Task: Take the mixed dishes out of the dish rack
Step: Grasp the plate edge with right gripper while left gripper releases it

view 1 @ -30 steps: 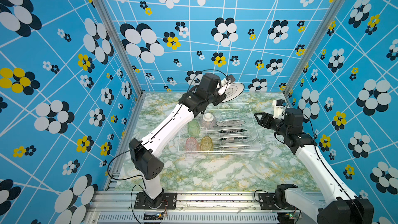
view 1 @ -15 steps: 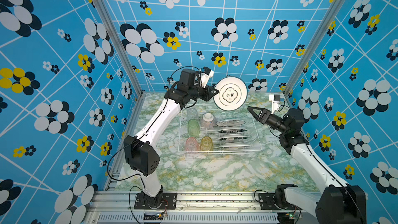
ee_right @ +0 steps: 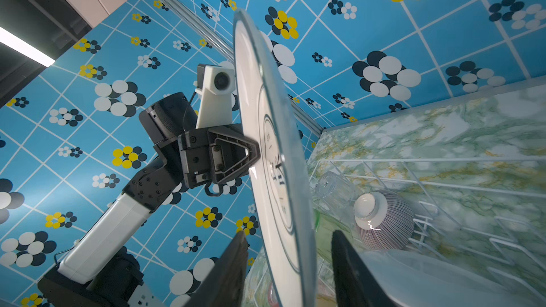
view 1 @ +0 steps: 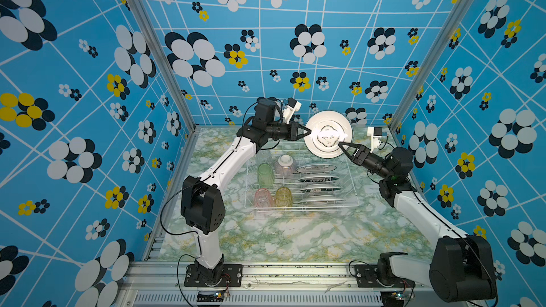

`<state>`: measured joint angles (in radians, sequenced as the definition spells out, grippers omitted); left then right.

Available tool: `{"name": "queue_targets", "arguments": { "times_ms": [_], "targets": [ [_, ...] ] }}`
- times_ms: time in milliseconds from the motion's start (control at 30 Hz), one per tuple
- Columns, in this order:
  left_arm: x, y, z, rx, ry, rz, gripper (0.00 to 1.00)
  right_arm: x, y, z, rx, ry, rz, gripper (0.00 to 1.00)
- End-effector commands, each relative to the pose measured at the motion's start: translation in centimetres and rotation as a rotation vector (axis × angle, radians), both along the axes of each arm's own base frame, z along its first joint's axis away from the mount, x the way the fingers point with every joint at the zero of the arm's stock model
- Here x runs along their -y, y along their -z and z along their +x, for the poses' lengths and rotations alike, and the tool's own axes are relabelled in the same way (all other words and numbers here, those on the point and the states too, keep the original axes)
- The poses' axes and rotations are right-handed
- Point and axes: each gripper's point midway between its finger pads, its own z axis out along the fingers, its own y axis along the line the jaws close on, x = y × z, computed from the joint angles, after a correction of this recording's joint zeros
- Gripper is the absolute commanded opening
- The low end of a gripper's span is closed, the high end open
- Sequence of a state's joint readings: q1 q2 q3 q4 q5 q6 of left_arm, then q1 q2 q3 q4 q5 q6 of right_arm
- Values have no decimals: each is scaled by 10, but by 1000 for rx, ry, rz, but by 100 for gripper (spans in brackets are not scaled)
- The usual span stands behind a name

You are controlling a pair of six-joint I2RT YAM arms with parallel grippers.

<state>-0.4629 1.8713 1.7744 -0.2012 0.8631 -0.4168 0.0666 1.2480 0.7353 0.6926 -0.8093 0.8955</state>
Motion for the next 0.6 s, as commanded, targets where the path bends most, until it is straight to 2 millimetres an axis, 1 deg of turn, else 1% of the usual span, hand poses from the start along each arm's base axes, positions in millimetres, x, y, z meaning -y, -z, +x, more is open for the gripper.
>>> {"name": "queue_targets", "arguments": {
  "times_ms": [0,67,167,200,233,267,333,367,400,433,467,500,567],
  "targets": [
    [15,-2,-8,1,65,-38,0,4,-17,3,58,25,12,37],
    [18,3,-9,-5,64,-26,0,6,-16,6,49,42,13,25],
    [18,8,-10,-3,56,-5,0,8,-14,10,40,59,11,13],
    [18,9,-10,4,50,8,0,9,-14,10,36,68,11,5],
    [17,10,-11,15,44,24,0,10,-13,11,32,77,7,0],
    [17,11,-13,26,39,40,2,11,-12,11,28,84,3,0],
    [16,13,-18,64,35,79,8,12,-12,9,33,96,-3,0],
    [17,13,-21,79,38,92,12,13,-13,8,38,101,-4,0],
    [18,18,-22,85,39,111,18,15,-14,7,42,111,-6,0],
    [18,18,-26,103,41,122,22,16,-16,6,50,120,-11,0],
    [15,13,-29,126,35,125,25,18,-16,4,50,130,-16,0],
    [14,12,-32,143,29,133,29,22,-17,3,52,149,-24,0],
    [7,14,-35,176,-3,170,31,35,-18,3,50,204,-45,0]
  ]
}}
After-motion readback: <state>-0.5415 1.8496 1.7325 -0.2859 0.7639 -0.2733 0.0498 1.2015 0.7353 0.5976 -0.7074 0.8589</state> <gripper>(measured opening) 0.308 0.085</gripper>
